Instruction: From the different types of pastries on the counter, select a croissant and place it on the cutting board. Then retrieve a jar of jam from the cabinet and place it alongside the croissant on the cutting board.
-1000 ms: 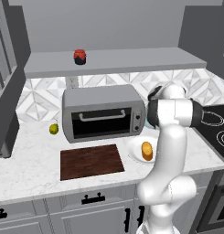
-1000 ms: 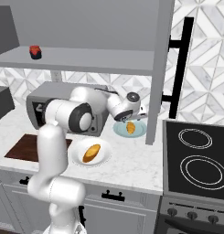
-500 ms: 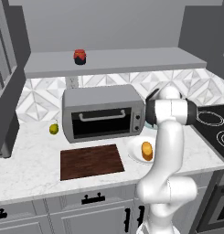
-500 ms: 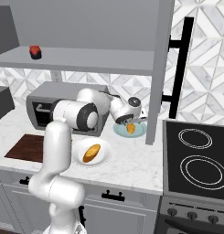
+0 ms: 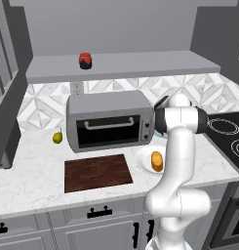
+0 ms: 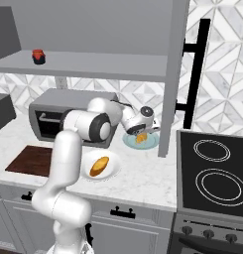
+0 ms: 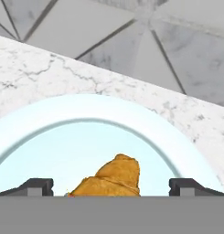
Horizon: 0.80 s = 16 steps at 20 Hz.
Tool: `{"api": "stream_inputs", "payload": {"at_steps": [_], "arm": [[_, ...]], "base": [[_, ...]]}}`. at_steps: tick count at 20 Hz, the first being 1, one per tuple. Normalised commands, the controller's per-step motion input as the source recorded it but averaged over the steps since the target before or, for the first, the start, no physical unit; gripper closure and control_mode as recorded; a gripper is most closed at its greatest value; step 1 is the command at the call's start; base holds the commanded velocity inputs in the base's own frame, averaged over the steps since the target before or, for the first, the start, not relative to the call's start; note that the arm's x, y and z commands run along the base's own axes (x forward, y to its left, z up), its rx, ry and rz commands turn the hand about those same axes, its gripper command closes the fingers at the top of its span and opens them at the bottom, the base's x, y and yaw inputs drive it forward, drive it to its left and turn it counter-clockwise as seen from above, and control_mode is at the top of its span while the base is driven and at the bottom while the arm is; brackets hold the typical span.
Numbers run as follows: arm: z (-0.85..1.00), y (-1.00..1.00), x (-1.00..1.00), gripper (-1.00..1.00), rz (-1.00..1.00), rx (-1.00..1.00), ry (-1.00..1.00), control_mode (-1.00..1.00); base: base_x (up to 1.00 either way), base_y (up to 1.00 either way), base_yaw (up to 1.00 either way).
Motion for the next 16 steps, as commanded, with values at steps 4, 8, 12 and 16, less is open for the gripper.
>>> {"api": "stream_inputs", "payload": {"at_steps": [4,8,12,16], "arm": [[-0.25,0.00,0.07,-1.00,0.00,0.00,0.00,-1.00],[-0.30,-0.01,0.00,-1.00,0.00,0.00,0.01,-1.00],[-0.28,0.00,0.00,1.00,0.00,0.00,0.00,-1.00],[-0.12,-0.02,0.00,1.00,0.00,0.00,0.00,-1.00]], "base": [[0.00,0.00,0.00],[0.00,0.00,0.00],[0.00,0.00,0.00],[0.00,0.00,0.00]]}}
